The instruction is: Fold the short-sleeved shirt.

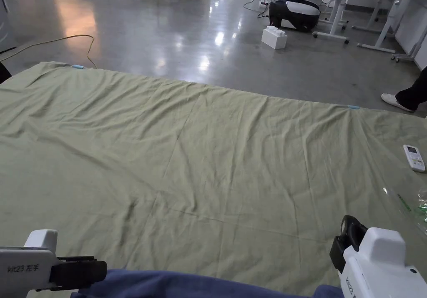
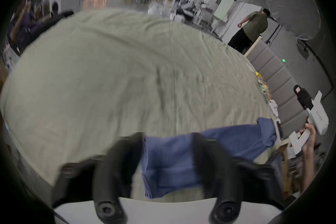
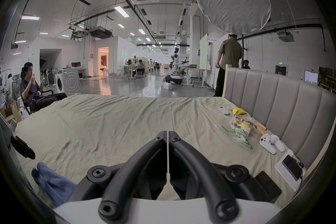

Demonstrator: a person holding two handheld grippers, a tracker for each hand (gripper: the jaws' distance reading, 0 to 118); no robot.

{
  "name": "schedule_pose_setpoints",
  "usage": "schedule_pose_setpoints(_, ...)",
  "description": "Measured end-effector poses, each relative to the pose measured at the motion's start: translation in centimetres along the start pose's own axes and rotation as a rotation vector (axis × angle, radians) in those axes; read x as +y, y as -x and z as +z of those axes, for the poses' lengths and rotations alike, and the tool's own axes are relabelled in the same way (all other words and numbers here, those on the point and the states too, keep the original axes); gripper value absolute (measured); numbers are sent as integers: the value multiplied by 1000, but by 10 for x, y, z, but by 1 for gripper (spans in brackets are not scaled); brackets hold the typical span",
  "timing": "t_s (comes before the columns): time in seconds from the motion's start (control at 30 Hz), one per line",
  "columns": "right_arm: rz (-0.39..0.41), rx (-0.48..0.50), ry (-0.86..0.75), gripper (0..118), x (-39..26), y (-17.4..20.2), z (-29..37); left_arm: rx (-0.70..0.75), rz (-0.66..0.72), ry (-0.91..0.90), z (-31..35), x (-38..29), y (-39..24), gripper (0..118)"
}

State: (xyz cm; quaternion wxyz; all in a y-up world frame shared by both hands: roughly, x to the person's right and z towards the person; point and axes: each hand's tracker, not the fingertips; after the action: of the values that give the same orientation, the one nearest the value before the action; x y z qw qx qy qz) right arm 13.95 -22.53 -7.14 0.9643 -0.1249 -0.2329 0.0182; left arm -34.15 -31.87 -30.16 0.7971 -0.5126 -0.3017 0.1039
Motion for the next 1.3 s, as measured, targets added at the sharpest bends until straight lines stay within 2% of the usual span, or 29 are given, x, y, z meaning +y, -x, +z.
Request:
schedule_pose_setpoints(0.03,-2,0,6,2,-2,-1,1,-34,38,8,-4,-1,8,84)
schedule_pose_setpoints(0.07,-1,1,11,2,-3,-1,1,-66,72,26,-6,-2,14,85)
schedule_pose_setpoints(0.23,17,-3,29,2,-4,1,3,-194,163,170,-29,-12,41,85)
schedule_pose_setpoints(0.33,26,-5,36,2,-6,4,5,-268,143,99,-30,-17,50,85)
schedule_pose_setpoints(0.47,32,-1,51,2,-9,9,5,-434,258,121,-38,-23,59,85)
schedule_pose_setpoints(0.53,36,1,57,2,-11,13,5,-471,266,111,-44,-27,58,85)
schedule_pose_setpoints(0.67,41,2,64,2,-13,16,5,-481,270,95,-54,-31,55,81)
schedule_pose_setpoints(0.7,42,2,65,2,-14,16,5,-456,258,96,-57,-31,52,79)
schedule_pose_setpoints(0.73,43,1,65,2,-14,16,4,-350,216,89,-60,-30,49,79)
schedule_pose_setpoints(0.77,44,0,69,2,-14,17,4,-296,181,97,-64,-32,46,68)
schedule_pose_setpoints(0.8,45,-1,72,2,-15,17,3,-350,211,95,-65,-32,44,52)
schedule_pose_setpoints(0.83,44,1,74,2,-15,17,3,-372,229,75,-62,-32,46,30)
schedule_pose_setpoints(0.87,45,2,74,2,-15,16,3,-354,223,75,-61,-29,46,14)
schedule_pose_setpoints(1.0,43,3,72,2,-13,14,2,-289,150,70,-52,-25,39,12)
schedule_pose_setpoints(1.3,17,15,64,2,-8,9,0,-255,162,51,-17,-3,16,9)
